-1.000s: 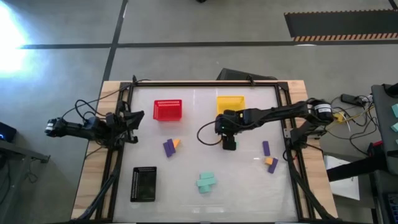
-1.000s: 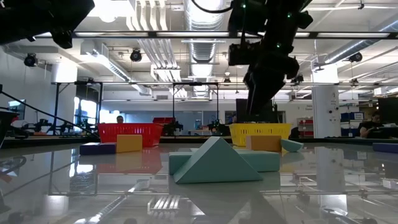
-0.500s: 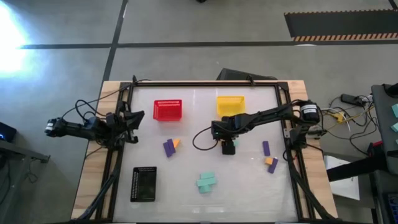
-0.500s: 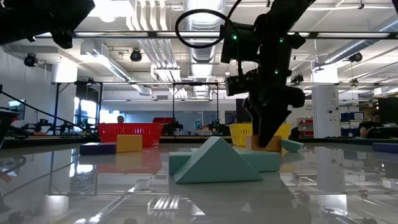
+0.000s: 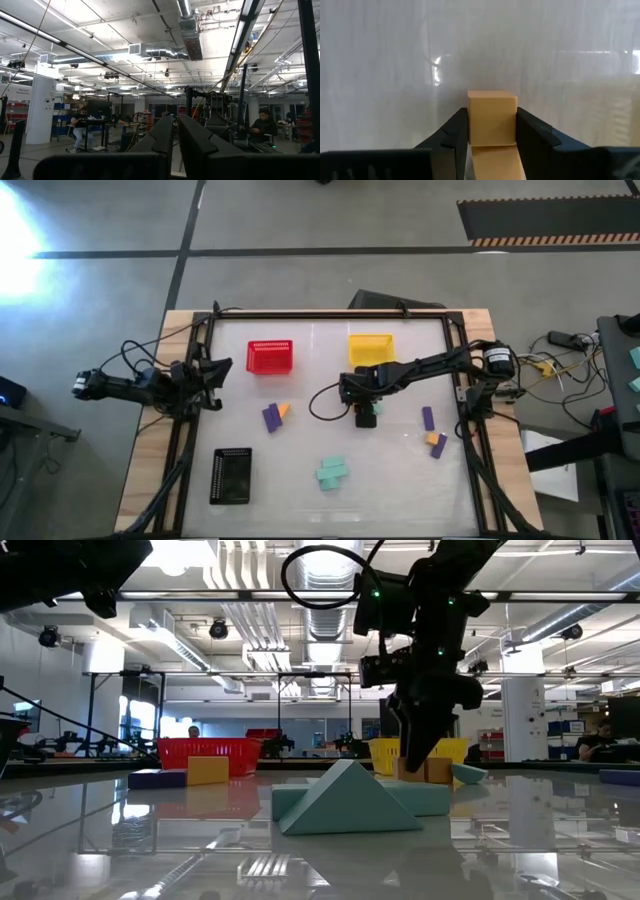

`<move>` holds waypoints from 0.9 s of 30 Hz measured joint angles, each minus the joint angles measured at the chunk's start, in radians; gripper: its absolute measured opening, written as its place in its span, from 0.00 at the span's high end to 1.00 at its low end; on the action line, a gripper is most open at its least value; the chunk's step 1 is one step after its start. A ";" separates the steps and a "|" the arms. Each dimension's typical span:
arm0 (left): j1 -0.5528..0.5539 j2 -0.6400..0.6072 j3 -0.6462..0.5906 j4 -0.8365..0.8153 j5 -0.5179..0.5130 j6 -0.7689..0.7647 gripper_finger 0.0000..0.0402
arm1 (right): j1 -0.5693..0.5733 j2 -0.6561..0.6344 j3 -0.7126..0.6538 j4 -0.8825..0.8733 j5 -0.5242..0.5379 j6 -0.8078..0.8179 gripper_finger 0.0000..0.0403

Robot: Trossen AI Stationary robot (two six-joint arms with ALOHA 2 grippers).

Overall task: Sort & place blocks by color
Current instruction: Put the yellow block into the yellow bin

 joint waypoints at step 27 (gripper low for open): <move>0.000 0.000 0.000 0.001 0.000 0.000 0.97 | -0.125 -0.008 0.373 -0.295 0.166 -0.095 0.71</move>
